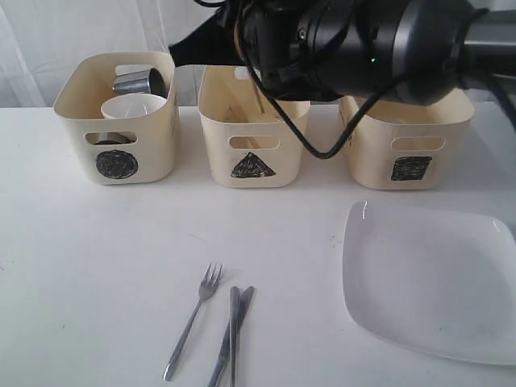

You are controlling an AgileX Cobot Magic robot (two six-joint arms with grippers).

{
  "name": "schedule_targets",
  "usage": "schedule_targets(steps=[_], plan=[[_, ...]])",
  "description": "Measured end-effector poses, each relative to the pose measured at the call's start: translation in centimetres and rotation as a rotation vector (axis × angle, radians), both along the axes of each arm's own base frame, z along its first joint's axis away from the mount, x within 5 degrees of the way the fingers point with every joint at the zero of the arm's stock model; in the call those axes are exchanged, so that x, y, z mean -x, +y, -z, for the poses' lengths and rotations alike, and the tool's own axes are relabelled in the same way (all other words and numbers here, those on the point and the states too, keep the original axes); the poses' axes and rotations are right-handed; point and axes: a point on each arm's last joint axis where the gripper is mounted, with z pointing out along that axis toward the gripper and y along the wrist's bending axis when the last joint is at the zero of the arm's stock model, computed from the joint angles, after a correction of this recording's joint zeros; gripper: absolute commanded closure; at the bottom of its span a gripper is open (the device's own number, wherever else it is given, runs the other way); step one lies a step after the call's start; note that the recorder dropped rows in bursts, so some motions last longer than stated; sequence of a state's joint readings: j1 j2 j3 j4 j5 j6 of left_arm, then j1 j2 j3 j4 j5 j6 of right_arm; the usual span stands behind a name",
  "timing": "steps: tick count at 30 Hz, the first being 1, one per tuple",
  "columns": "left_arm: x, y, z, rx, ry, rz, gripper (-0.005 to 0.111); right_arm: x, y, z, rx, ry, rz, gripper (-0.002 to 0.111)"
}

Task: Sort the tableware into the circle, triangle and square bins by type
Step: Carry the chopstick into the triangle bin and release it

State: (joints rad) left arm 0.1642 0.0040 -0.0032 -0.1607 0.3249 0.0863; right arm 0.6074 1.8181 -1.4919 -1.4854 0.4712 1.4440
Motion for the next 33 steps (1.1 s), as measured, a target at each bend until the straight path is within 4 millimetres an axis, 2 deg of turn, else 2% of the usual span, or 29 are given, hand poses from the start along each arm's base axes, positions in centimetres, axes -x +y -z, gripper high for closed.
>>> schedule_targets(steps=[6, 11, 13, 21, 25, 28, 33], plan=[[0.0, 0.0, 0.0, 0.000, 0.000, 0.000, 0.107, -4.6, -3.0, 4.3, -0.176, -0.004, 0.169, 0.108], [0.0, 0.0, 0.0, 0.000, 0.000, 0.000, 0.107, -6.3, -3.9, 7.3, -0.172, 0.047, 0.206, 0.108], [0.0, 0.0, 0.0, 0.000, 0.000, 0.000, 0.107, -6.4, -3.8, 7.2, -0.179, 0.047, 0.197, 0.106], [0.0, 0.0, 0.0, 0.000, 0.000, 0.000, 0.107, -6.9, -3.2, 4.4, -0.258, -0.007, 0.156, 0.106], [0.0, 0.0, 0.0, 0.000, 0.000, 0.000, 0.107, -7.4, -3.8, 3.5, -0.296, -0.069, 0.243, 0.106], [0.0, 0.0, 0.0, 0.000, 0.000, 0.000, 0.107, -8.3, -4.6, 4.1, -0.336, -0.080, 0.297, 0.106], [0.0, 0.0, 0.0, 0.000, 0.000, 0.000, 0.107, -10.3, -5.0, 6.3, -0.364, -0.051, 0.308, 0.105]])
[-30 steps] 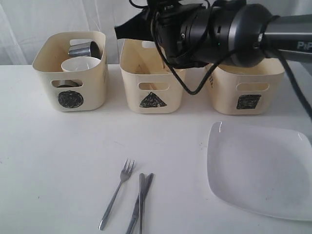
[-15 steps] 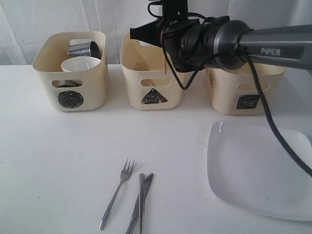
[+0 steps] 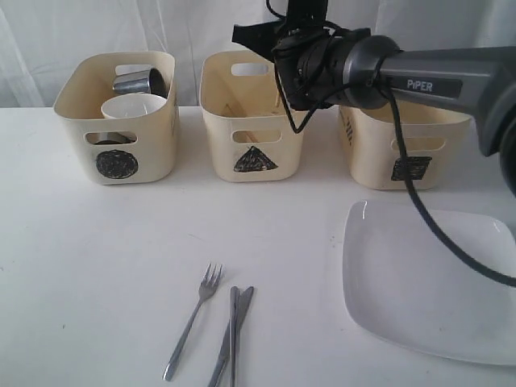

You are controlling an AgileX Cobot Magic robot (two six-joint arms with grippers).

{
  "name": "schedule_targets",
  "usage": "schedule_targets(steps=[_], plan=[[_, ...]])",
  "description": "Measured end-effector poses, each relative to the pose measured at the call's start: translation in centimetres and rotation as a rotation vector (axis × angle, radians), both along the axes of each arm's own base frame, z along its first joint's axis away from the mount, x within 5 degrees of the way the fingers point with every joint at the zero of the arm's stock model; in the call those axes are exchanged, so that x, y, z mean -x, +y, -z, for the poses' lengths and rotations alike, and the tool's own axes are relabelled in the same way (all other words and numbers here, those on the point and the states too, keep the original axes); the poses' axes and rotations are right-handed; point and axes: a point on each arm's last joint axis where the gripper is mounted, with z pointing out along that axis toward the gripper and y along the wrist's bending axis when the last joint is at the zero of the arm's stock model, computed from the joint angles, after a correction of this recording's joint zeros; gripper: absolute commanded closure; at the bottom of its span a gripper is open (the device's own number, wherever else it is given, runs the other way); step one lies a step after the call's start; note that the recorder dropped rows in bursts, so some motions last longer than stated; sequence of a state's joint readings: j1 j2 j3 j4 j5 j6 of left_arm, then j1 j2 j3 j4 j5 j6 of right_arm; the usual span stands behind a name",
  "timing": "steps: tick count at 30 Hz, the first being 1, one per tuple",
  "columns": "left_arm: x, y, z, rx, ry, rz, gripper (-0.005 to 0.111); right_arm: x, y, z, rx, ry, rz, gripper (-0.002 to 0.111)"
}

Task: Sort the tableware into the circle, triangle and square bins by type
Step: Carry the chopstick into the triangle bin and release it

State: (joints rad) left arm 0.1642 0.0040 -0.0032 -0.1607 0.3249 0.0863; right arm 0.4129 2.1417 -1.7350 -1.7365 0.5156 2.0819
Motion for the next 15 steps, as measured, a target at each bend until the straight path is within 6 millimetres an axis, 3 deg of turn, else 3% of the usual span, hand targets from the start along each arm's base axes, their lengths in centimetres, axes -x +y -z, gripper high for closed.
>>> schedule_targets(steps=[8, 15], plan=[[0.0, 0.0, 0.0, 0.000, 0.000, 0.000, 0.107, -2.1, 0.7, 0.7, 0.125, 0.023, -0.174, 0.075], [0.0, 0.0, 0.0, 0.000, 0.000, 0.000, 0.107, -2.5, 0.1, 1.1, 0.191, 0.019, -0.122, 0.072]])
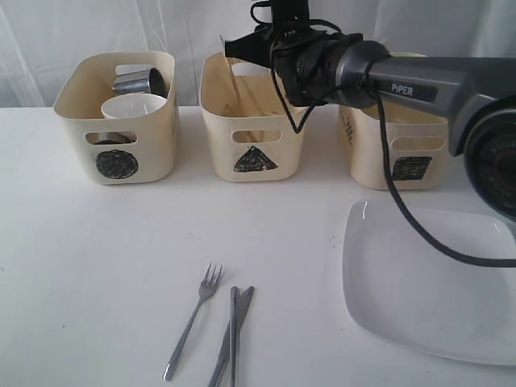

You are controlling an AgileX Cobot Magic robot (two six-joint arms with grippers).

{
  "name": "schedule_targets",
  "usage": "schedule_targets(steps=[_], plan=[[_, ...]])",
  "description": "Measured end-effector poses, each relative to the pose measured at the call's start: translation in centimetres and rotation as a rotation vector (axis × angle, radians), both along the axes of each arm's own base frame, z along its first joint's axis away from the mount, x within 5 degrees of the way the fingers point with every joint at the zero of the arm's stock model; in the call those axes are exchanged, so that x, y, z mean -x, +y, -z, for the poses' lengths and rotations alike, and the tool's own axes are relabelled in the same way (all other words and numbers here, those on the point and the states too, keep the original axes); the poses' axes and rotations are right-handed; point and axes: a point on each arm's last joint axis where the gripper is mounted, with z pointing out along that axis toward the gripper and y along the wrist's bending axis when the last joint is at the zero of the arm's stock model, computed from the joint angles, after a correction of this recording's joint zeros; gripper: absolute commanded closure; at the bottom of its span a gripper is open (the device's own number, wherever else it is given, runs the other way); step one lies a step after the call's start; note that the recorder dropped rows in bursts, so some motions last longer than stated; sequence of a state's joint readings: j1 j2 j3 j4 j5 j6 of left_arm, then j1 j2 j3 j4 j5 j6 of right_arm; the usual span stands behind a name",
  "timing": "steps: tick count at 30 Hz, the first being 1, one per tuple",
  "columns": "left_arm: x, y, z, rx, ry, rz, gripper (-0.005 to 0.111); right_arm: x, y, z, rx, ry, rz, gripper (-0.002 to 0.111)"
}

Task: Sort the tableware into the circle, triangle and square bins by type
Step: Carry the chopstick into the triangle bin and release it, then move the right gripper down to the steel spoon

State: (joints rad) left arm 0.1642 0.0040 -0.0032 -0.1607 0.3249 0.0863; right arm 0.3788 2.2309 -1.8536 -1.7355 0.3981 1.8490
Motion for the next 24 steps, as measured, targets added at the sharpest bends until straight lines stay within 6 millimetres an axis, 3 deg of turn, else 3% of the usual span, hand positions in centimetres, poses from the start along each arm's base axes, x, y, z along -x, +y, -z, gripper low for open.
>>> schedule_targets(steps=[6, 10, 14, 15, 20, 24], plan=[[0.0, 0.0, 0.0, 0.000, 0.000, 0.000, 0.107, 0.3, -0.4, -1.3, -0.006, -0.024, 0.025, 0.074], [0.0, 0.0, 0.0, 0.000, 0.000, 0.000, 0.107, 1.4, -0.3, -4.0, -0.062, -0.002, -0.011, 0.089], [0.0, 0.0, 0.0, 0.000, 0.000, 0.000, 0.107, 3.5, -0.6, -6.4, 0.038, 0.106, 0.027, 0.108], [0.0, 0.0, 0.0, 0.000, 0.000, 0.000, 0.107, 4.0, -0.9, -6.6, 0.088, 0.150, 0.041, 0.108], [0.0, 0.0, 0.0, 0.000, 0.000, 0.000, 0.107, 6.8, -1.9, -3.5, 0.229, 0.507, 0.060, 0.108], [0.0, 0.0, 0.0, 0.000, 0.000, 0.000, 0.107, 10.3, -0.2, -1.4, 0.270, 0.693, -0.089, 0.108]])
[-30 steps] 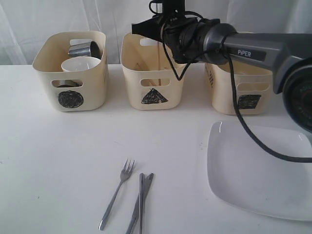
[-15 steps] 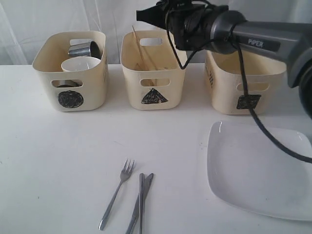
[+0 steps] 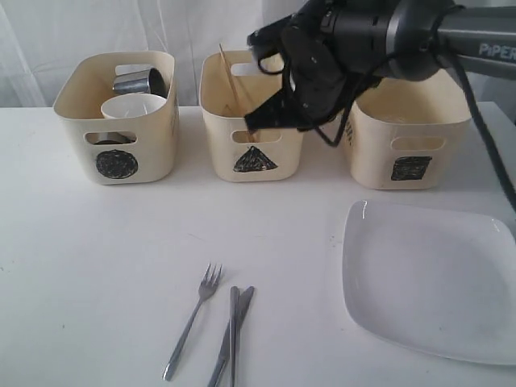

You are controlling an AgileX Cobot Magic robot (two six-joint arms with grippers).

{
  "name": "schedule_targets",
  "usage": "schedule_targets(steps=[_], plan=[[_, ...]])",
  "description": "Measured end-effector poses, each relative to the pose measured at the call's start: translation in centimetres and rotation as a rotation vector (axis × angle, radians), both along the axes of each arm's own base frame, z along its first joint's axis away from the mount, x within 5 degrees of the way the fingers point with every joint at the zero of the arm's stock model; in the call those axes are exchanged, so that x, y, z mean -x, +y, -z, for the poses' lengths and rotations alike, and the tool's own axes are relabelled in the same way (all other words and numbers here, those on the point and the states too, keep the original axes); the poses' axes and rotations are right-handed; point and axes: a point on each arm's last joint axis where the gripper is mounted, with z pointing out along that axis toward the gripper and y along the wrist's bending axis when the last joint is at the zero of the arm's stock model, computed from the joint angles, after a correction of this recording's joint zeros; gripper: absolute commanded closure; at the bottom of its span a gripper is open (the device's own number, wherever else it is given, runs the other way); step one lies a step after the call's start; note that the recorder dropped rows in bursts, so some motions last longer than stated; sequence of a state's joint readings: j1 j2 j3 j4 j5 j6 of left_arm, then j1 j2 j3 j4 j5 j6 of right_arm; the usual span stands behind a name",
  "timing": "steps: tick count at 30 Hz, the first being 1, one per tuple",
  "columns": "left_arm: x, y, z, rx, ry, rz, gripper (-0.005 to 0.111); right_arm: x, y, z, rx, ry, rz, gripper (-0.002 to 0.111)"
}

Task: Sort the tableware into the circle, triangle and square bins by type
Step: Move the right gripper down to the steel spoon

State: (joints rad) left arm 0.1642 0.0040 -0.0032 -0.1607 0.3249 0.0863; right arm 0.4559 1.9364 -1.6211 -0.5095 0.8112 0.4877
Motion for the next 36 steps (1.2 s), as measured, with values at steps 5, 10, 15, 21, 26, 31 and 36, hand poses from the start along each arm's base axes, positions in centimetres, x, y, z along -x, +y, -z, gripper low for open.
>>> schedule_targets(steps=[5, 10, 15, 21, 26, 31, 36], plan=[[0.0, 0.0, 0.0, 0.000, 0.000, 0.000, 0.107, 7.1, 3.7, 0.5, -0.120, 0.175, -0.126, 0.108], [0.0, 0.0, 0.0, 0.000, 0.000, 0.000, 0.107, 13.4, 6.8, 2.7, -0.156, 0.402, -0.257, 0.107], [0.0, 0.0, 0.0, 0.000, 0.000, 0.000, 0.107, 16.5, 8.8, 5.0, -0.115, 0.498, -0.351, 0.088], [0.0, 0.0, 0.0, 0.000, 0.000, 0.000, 0.107, 17.8, 10.1, 6.7, -0.181, 0.603, -0.330, 0.068], [0.0, 0.0, 0.0, 0.000, 0.000, 0.000, 0.107, 17.9, 10.7, 8.1, -0.217, 0.665, -0.294, 0.069], [0.0, 0.0, 0.0, 0.000, 0.000, 0.000, 0.107, 18.0, 10.8, 9.6, -0.186, 0.728, -0.271, 0.069], [0.0, 0.0, 0.0, 0.000, 0.000, 0.000, 0.107, 18.3, 10.6, 10.8, -0.139, 0.792, -0.254, 0.069]])
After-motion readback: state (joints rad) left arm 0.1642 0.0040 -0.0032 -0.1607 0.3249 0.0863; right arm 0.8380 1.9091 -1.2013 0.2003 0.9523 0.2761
